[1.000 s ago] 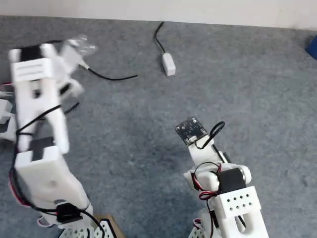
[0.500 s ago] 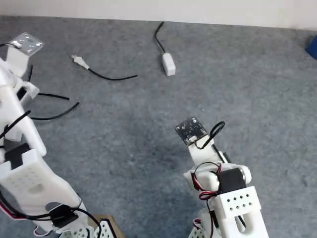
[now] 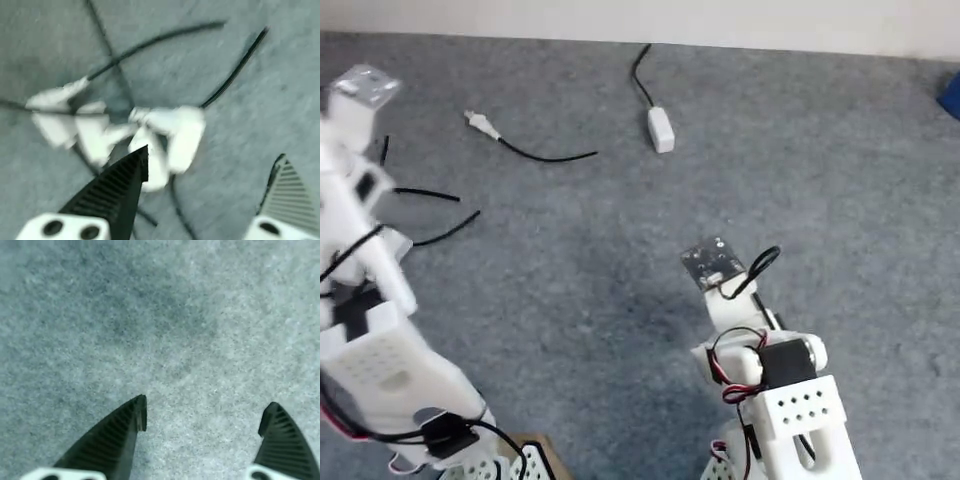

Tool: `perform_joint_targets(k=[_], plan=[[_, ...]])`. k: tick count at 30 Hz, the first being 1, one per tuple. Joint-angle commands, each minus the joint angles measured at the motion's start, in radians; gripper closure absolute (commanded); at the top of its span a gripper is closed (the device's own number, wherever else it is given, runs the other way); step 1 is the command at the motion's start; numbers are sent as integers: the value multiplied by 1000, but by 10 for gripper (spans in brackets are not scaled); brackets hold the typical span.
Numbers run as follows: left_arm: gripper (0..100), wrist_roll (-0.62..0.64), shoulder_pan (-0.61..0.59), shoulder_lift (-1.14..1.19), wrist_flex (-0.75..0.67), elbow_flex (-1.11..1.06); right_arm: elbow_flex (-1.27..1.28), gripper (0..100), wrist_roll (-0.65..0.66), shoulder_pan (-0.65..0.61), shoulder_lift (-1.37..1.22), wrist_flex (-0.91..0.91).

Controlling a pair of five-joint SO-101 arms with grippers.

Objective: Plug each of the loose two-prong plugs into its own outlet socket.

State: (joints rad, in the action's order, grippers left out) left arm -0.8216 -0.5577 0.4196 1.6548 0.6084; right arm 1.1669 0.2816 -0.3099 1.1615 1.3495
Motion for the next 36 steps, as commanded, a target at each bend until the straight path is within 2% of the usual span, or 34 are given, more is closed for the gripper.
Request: perform_joint_targets(k=[1, 6, 9, 11, 14, 20, 27, 36], plan=[[624, 140, 245, 21, -98, 10, -16, 656, -20, 81, 12, -24], [621, 272, 526, 142, -486, 41, -7, 656, -20, 139, 15, -24], [625, 278, 650, 254, -753, 74, -7, 656, -18, 137, 15, -24], [625, 278, 719, 343, -879, 105, -7, 656, -17, 137, 15, -24], [625, 276, 776, 470, -970, 174, -7, 656, -17, 137, 15, -24], [624, 276, 792, 704, -1115, 450, -7, 656, -15, 137, 15, -24], [624, 276, 799, 1023, -1447, 731, -5, 656, -14, 137, 15, -24], [624, 275, 794, 1294, -1455, 974, -4, 656, -14, 137, 15, -24]])
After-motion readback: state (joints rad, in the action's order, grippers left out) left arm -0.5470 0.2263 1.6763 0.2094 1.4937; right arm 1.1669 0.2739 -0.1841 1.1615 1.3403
